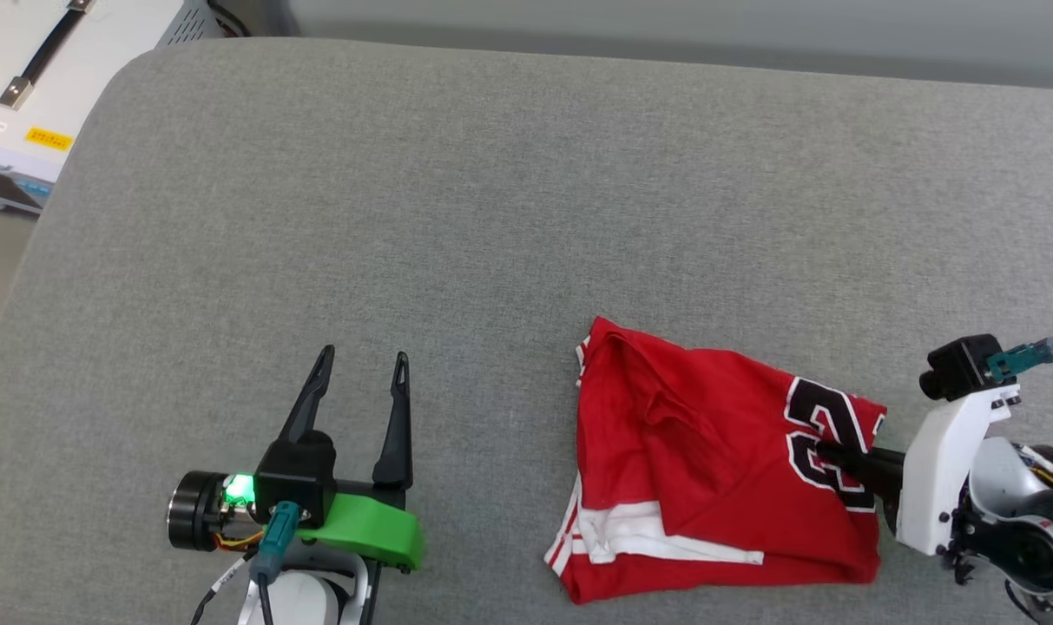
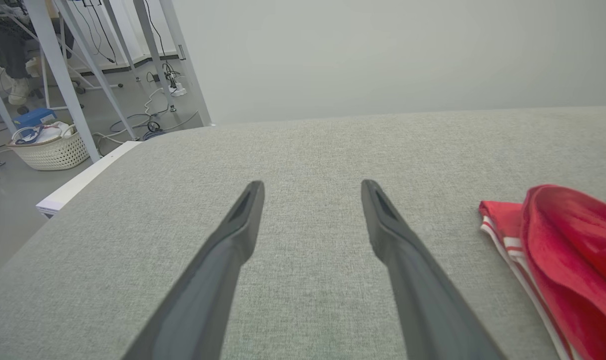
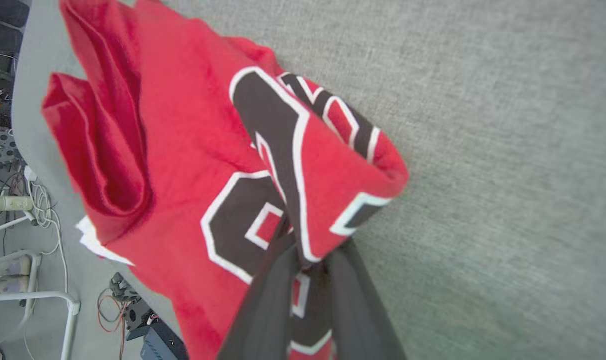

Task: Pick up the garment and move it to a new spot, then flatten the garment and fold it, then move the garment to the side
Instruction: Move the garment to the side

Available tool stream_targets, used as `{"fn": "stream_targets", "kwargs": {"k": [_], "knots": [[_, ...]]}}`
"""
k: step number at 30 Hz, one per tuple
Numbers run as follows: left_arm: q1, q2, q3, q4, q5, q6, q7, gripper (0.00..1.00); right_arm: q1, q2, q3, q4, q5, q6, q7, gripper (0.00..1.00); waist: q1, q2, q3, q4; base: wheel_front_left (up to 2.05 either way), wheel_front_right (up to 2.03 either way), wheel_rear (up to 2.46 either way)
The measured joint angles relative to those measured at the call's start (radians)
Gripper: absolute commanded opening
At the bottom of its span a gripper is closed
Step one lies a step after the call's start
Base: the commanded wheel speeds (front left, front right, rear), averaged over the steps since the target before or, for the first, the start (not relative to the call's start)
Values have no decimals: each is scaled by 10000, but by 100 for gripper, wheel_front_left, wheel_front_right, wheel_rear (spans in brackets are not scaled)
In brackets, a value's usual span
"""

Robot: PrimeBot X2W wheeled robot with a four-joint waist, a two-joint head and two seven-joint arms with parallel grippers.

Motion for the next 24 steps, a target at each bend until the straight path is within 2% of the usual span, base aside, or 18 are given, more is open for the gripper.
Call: {"fn": "stream_targets", "kwargs": {"k": [7,14,24], "knots": [[142,15,190,-31,0,25,0,100,-404,-918,-65,-713,-477,0,-322,0,0,0,-129,-623,0,0,0],[154,31,207,-107,4,-4,2,100,-567,-1741,-240,-978,-993,0,-451,0,0,0,-199,-1559,0,0,0],[129,265,447,-349,33,-4,2,100,-1189,-1929,-382,-1108,-1193,0,-642,0,0,0,-102,-2898,0,0,0]]}}
